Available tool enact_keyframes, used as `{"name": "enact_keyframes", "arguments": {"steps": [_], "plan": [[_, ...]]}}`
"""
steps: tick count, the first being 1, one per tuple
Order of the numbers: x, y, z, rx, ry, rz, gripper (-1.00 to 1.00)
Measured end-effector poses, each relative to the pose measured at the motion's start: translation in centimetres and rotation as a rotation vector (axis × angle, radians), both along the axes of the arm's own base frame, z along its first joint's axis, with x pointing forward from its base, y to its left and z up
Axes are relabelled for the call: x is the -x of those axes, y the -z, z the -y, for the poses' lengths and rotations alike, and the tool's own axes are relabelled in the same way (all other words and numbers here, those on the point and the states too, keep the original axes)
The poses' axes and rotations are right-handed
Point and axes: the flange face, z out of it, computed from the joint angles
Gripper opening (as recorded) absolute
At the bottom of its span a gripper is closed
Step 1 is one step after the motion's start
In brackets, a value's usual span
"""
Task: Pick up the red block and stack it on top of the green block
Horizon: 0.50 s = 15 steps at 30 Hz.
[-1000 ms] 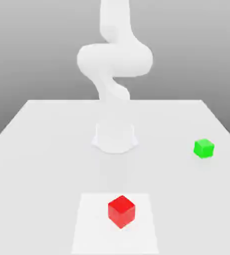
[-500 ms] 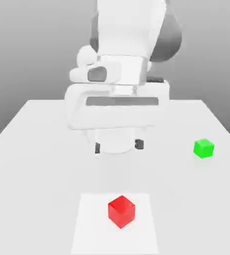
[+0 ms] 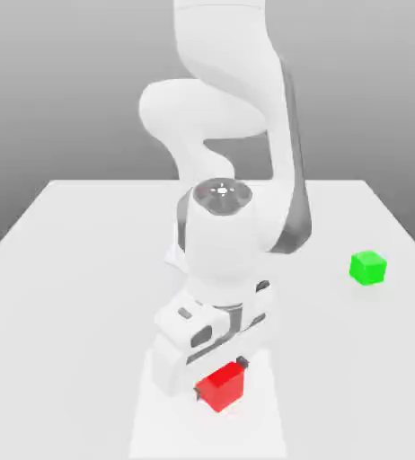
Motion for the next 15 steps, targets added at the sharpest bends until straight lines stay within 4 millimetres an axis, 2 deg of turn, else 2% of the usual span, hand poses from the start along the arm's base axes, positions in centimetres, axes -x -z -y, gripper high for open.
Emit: {"name": "enact_keyframes", "arguments": {"steps": [4, 10, 13, 15], "plan": [[0.0, 0.0, 0.0, 0.000, 0.000, -0.001, -1.00], [0.0, -5.5, -0.1, -0.001, -0.002, -0.001, -1.00], [1.4, -7.2, -7.0, -0.015, -0.131, 0.003, -1.00], [3.3, -8.1, -11.9, -0.024, -0.226, 0.005, -1.00]]}}
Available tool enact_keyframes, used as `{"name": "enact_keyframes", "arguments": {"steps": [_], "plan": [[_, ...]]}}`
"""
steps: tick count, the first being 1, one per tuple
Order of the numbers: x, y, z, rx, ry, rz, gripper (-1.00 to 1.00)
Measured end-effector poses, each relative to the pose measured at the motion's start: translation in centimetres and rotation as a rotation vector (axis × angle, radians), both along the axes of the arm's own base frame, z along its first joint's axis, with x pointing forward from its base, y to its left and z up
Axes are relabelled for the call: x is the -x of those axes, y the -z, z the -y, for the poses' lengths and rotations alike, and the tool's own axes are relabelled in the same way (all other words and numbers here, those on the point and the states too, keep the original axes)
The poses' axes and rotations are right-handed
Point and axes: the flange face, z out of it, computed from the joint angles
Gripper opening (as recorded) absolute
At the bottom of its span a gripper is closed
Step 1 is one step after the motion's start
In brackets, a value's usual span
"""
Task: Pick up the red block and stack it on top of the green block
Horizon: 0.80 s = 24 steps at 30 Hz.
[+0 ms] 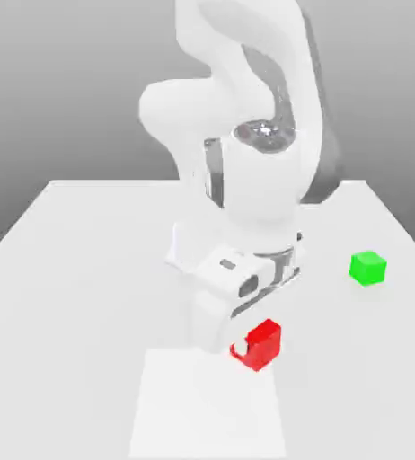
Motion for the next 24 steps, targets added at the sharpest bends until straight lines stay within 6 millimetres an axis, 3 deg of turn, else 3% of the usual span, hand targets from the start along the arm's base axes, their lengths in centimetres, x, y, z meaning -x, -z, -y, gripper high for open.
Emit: {"name": "enact_keyframes", "arguments": {"steps": [5, 9, 12, 16, 18, 24], "plan": [[6.3, -1.5, -9.1, -0.013, -0.188, -0.001, -1.00], [13.6, -2.2, -15.0, -0.010, -0.362, -0.003, -1.00], [19.8, -2.3, -17.9, -0.001, -0.494, -0.002, -1.00], [27.9, -2.1, -19.7, 0.020, -0.659, 0.004, -1.00], [29.1, -1.7, -19.8, 0.030, -0.684, 0.011, -1.00], [29.0, 0.2, -20.2, 0.044, -0.686, 0.028, -1.00]]}}
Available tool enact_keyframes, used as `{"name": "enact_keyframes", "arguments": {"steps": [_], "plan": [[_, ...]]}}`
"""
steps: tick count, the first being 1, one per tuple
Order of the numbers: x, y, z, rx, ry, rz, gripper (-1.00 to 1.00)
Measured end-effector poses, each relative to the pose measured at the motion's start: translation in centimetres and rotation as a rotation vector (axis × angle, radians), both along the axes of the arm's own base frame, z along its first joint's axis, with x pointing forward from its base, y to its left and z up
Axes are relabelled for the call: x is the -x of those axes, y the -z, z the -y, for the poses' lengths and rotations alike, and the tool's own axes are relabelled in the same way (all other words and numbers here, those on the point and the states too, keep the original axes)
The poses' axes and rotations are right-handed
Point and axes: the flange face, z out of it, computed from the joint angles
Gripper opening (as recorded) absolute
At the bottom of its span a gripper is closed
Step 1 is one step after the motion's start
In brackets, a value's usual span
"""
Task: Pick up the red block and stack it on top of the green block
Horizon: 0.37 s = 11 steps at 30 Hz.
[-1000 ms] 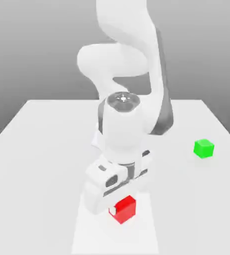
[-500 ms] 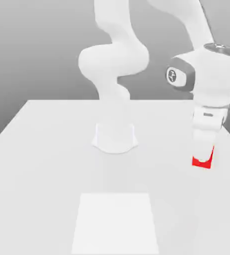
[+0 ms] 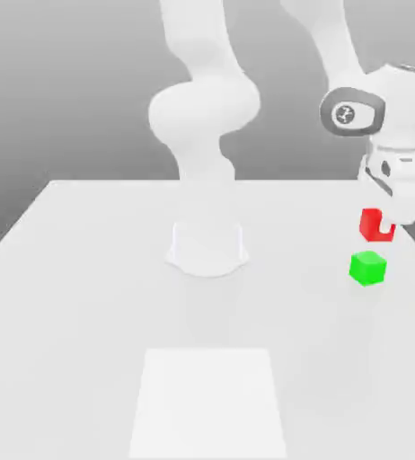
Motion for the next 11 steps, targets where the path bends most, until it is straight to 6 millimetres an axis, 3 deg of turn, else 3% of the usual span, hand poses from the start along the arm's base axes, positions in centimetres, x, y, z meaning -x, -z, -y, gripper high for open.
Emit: {"name": "enact_keyframes", "arguments": {"steps": [9, 10, 11], "plan": [[0.4, 4.2, 0.3, -0.009, -0.004, -0.018, -1.00], [0.5, 4.5, 0.4, -0.010, -0.005, -0.022, 1.00], [0.5, 4.5, 0.4, -0.010, -0.006, -0.022, 1.00]]}}
